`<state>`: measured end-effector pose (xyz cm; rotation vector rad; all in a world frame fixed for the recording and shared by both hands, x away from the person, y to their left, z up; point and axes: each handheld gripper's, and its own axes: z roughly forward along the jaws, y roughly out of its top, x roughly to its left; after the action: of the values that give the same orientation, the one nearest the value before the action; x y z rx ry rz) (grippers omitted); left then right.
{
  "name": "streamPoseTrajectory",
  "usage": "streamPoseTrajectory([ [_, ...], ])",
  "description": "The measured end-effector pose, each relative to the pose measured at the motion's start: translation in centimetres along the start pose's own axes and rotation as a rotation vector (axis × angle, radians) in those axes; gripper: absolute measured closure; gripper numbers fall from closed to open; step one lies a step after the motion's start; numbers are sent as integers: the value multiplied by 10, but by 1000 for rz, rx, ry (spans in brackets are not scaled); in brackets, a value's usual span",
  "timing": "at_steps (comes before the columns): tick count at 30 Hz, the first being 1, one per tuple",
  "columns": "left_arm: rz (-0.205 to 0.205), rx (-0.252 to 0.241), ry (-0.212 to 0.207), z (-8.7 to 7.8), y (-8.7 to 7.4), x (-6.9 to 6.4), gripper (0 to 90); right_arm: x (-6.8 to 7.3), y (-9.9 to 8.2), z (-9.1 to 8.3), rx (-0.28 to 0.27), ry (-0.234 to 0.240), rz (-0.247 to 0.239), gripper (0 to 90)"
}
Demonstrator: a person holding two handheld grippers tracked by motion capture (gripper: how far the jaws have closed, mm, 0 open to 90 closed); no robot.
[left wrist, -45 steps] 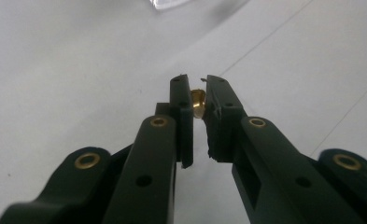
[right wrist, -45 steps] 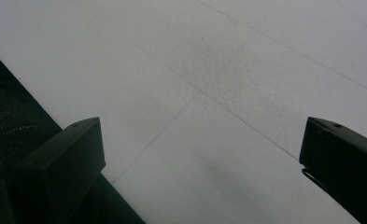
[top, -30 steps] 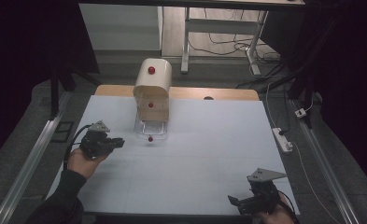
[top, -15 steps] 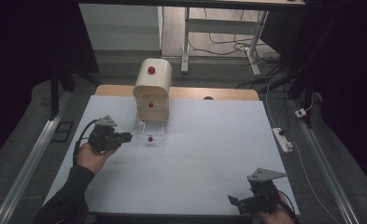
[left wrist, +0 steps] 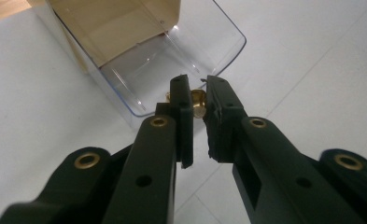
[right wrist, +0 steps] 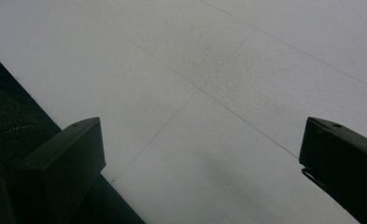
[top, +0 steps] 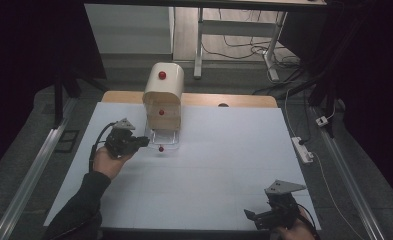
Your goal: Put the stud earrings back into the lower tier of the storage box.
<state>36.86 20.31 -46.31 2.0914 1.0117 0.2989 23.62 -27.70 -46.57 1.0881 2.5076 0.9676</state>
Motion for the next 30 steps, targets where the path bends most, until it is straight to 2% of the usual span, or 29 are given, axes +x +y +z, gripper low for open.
streamPoseTrajectory([
  [16, 5, 13, 15, 27, 13, 6, 809, 0, 0, 0, 2, 0, -4, 0],
  [30, 4, 46, 57, 49, 15, 12, 806, 1, 0, 0, 4, 0, -6, 0],
])
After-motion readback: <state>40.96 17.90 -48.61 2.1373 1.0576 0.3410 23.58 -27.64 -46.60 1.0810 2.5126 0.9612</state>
